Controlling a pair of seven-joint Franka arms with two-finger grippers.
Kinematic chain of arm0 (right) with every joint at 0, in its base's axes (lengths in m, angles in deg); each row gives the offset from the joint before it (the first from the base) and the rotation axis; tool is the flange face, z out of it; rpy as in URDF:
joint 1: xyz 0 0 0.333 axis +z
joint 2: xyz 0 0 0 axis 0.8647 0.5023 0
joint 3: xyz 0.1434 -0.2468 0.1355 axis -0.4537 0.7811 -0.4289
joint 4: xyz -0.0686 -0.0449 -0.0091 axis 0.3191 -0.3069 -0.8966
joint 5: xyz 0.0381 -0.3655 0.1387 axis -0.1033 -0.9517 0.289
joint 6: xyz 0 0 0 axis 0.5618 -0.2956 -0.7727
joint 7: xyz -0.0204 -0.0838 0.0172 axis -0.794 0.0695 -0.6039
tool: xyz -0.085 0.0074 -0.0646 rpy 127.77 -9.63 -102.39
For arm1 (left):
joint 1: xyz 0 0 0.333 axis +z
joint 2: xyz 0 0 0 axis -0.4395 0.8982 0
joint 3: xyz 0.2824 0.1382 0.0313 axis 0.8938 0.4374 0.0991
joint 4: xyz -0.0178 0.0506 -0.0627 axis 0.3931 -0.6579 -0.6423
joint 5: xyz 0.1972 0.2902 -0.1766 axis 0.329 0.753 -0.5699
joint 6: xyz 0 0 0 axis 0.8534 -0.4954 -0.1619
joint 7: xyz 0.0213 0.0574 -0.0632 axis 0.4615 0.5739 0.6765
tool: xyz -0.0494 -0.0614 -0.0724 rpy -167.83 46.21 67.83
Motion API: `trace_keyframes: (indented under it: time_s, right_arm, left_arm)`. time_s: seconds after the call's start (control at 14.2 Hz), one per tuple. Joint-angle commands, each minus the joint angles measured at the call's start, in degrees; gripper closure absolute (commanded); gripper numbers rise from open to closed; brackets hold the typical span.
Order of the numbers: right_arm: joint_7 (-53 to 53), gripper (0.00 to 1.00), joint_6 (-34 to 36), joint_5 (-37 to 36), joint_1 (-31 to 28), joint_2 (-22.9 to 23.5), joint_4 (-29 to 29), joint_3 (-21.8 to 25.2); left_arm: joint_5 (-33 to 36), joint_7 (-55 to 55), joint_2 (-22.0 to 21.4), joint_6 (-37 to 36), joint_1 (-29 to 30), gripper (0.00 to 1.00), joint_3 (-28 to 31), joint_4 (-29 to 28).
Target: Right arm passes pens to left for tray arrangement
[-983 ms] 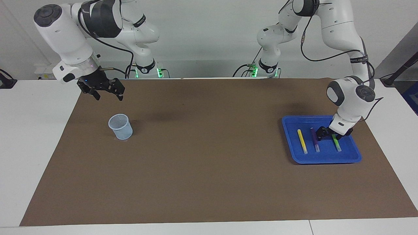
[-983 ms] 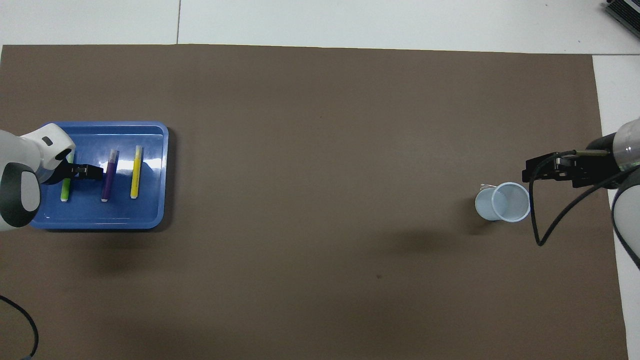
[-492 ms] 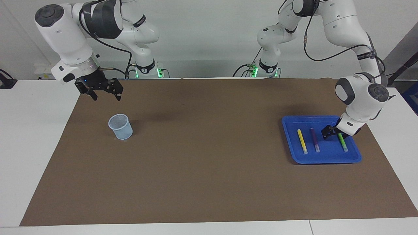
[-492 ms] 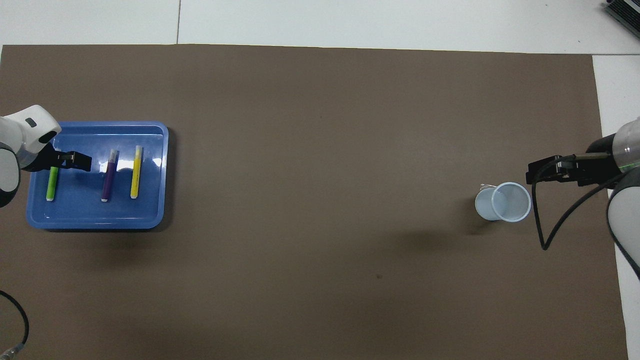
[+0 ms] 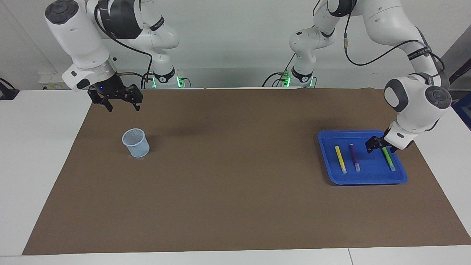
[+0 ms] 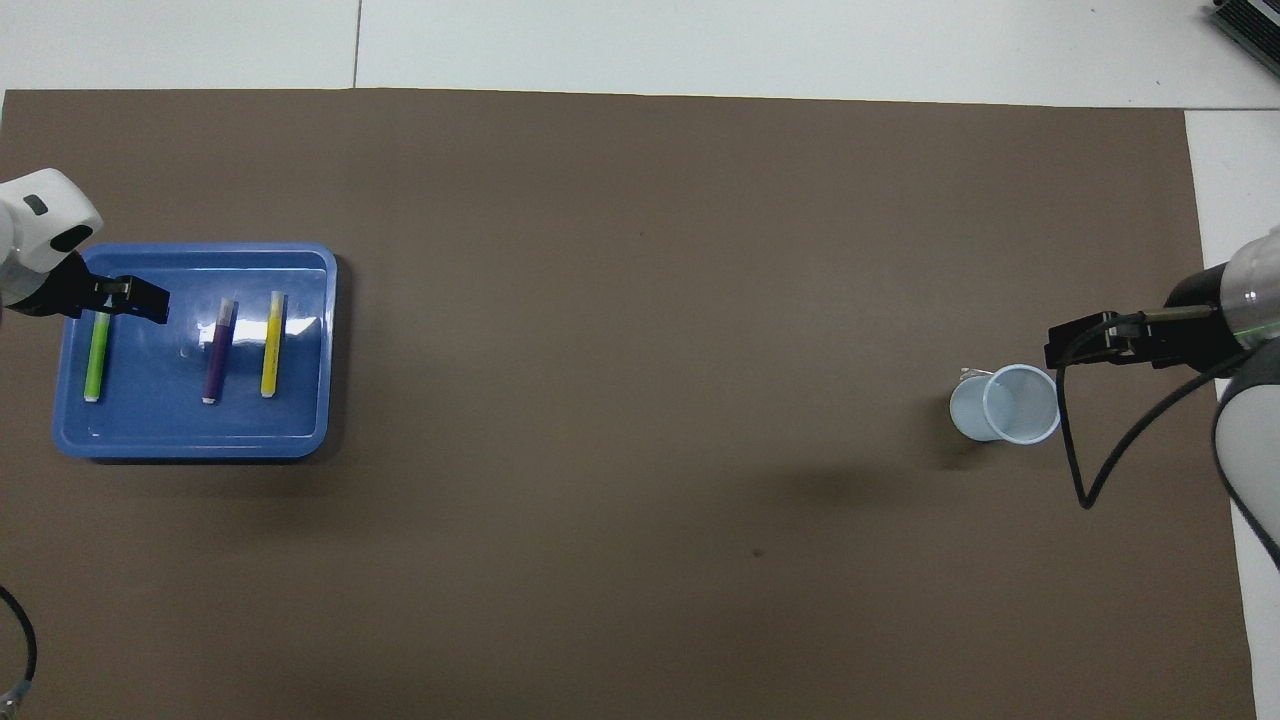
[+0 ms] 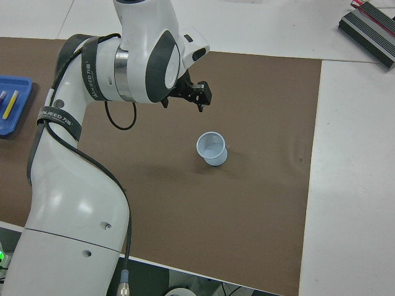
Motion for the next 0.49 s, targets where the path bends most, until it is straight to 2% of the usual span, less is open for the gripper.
trace_keyframes:
  time_s: [0.0, 0.28, 0.42]
  right_arm:
    - [-1.6, 0.00, 4.7, -1.2, -0.9, 0.3, -4.3, -0.2]
    - [-1.6, 0.00, 5.5, -0.8, -0.9, -0.3, -3.4, 1.5]
    - [-1.5, 0.00, 5.5, -0.5, -0.9, -0.3, -3.3, 1.4]
  left_arm:
    - [0.1, 0.6, -3.5, -6.6, -2.6, 0.00, 0.5, 3.0]
    - [-2.4, 6.0, -7.3, -11.5, -5.0, 0.00, -0.3, 5.4]
    - [-5.0, 6.5, -10.8, -13.8, -5.5, 0.00, -0.9, 5.9]
